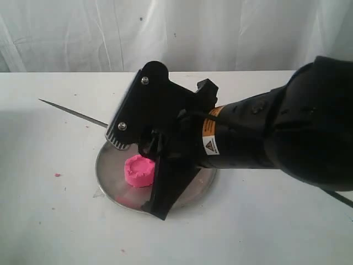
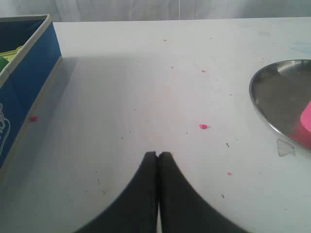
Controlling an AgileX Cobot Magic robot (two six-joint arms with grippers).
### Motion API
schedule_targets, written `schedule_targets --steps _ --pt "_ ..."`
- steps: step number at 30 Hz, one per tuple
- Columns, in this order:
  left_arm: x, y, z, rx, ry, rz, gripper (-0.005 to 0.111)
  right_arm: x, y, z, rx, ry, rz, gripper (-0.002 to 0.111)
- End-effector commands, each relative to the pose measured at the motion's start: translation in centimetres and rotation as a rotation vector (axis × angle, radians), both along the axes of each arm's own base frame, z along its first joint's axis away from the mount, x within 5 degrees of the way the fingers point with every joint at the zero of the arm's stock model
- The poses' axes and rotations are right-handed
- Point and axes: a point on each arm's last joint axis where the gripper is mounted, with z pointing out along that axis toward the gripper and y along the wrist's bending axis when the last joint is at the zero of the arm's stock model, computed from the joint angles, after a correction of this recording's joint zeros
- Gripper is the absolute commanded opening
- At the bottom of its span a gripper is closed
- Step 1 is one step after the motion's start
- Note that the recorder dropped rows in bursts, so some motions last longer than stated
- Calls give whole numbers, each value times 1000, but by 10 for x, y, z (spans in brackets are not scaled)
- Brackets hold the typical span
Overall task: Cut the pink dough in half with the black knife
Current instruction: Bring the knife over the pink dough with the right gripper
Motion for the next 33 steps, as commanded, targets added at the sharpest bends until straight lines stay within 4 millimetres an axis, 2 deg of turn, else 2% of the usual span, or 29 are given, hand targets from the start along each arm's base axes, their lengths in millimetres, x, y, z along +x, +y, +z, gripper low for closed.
schedule_targets --steps 1,7,17,24,28,33 --pt "0 0 -1 -7 -3 -4 0 3 5 4 -58 -46 56 0" --pt "0 0 -1 -7 -3 -4 0 2 9 1 -267 -29 198 0" --pt "0 0 -1 -7 -3 -4 0 2 11 7 -245 -2 191 0" --pt "0 0 -1 -7 -3 -4 0 16 3 9 -13 203 -159 0" --pt "0 0 -1 -7 -3 -4 0 26 -7 7 42 295 -306 0" --pt "0 0 -1 -7 -3 -4 0 29 -14 4 35 329 -360 0"
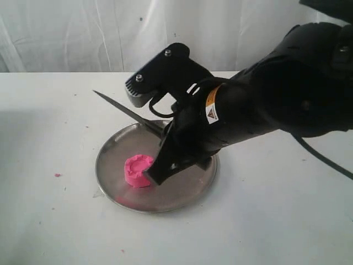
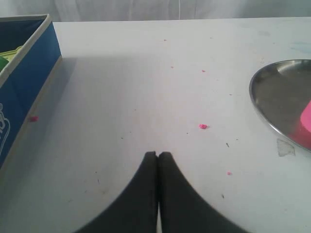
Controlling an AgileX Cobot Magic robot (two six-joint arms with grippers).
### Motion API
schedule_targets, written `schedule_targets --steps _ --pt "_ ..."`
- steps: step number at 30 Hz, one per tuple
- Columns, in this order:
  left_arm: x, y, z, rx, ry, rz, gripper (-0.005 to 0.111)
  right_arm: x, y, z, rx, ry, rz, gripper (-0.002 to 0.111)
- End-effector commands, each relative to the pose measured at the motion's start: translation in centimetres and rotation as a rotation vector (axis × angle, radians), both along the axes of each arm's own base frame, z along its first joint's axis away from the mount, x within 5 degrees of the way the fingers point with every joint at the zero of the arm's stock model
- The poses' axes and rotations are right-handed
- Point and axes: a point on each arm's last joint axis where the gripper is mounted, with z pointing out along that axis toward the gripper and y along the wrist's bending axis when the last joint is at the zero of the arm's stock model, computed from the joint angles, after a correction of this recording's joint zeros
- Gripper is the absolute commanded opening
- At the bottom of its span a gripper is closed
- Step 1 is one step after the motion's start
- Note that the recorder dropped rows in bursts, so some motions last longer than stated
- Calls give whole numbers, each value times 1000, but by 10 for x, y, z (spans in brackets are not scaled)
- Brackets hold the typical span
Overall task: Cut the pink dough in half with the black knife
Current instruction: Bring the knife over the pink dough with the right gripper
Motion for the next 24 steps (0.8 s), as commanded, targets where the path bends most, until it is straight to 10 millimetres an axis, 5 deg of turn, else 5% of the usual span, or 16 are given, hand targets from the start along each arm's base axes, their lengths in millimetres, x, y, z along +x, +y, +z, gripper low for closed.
schedule_targets --steps 1,24 --pt "0 0 -1 -7 -3 -4 0 3 -5 0 1 25 -47 0" --pt "0 0 -1 -7 -3 -4 0 -1 -7 -20 50 63 -102 0"
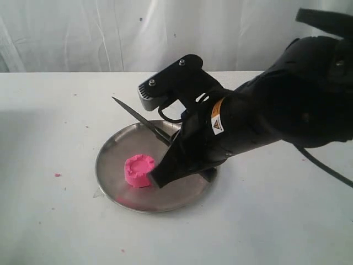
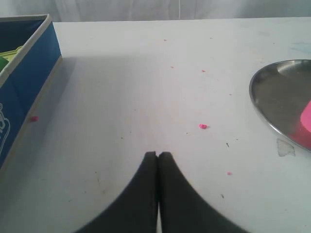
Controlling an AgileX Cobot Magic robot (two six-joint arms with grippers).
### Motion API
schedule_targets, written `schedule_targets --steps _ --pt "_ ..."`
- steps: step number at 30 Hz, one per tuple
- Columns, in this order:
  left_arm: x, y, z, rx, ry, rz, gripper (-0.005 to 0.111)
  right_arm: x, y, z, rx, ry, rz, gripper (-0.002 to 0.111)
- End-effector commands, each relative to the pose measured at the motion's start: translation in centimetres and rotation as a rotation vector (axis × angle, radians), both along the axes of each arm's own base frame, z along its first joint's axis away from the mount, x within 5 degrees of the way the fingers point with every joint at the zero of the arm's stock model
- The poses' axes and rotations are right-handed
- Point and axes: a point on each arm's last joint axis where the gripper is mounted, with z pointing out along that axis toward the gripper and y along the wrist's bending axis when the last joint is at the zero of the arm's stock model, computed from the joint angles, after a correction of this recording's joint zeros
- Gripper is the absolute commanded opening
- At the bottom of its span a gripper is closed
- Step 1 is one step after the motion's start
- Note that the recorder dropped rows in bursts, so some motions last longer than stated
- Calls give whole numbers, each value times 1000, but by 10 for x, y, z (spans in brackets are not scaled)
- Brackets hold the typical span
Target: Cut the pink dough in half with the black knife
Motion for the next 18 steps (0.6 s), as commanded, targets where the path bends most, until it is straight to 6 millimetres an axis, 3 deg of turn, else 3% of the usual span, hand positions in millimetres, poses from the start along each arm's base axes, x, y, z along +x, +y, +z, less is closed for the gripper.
schedule_targets --steps 1,18 --pt "0 0 -1 -7 -3 -4 0 0 -1 -6 26 -16 -5 0" --pt "0 0 -1 -7 -3 -4 0 2 -5 -7 77 68 -90 0"
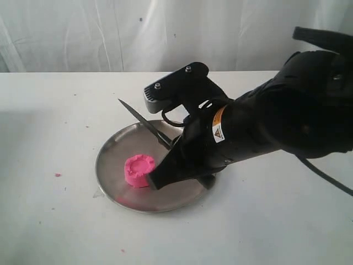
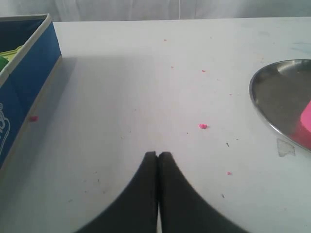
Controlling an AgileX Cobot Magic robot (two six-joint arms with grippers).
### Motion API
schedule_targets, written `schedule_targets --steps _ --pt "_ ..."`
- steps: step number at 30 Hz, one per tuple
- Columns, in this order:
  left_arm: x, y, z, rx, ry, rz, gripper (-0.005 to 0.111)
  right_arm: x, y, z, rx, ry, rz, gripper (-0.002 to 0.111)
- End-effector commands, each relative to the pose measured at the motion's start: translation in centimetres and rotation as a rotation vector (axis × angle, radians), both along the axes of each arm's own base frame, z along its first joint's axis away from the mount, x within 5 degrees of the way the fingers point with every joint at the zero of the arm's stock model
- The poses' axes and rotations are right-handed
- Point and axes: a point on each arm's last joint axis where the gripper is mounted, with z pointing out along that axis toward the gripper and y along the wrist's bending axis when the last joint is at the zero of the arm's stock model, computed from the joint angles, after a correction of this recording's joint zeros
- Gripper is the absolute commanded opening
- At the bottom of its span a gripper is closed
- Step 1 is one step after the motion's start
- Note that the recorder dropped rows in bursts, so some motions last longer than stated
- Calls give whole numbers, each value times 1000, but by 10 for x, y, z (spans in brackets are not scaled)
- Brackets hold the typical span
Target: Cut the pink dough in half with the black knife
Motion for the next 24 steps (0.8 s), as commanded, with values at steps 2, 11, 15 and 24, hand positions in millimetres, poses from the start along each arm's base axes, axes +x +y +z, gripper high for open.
schedule_targets --steps 2,11,15,24 --pt "0 0 -1 -7 -3 -4 0 6 -6 -1 43 63 -34 0" --pt "0 0 -1 -7 -3 -4 0 16 7 -21 -70 205 67 0" --pt "0 0 -1 -7 -3 -4 0 25 16 -27 -88 226 72 0" --pt "0 0 -1 -7 -3 -4 0 38 30 -40 -95 263 61 0"
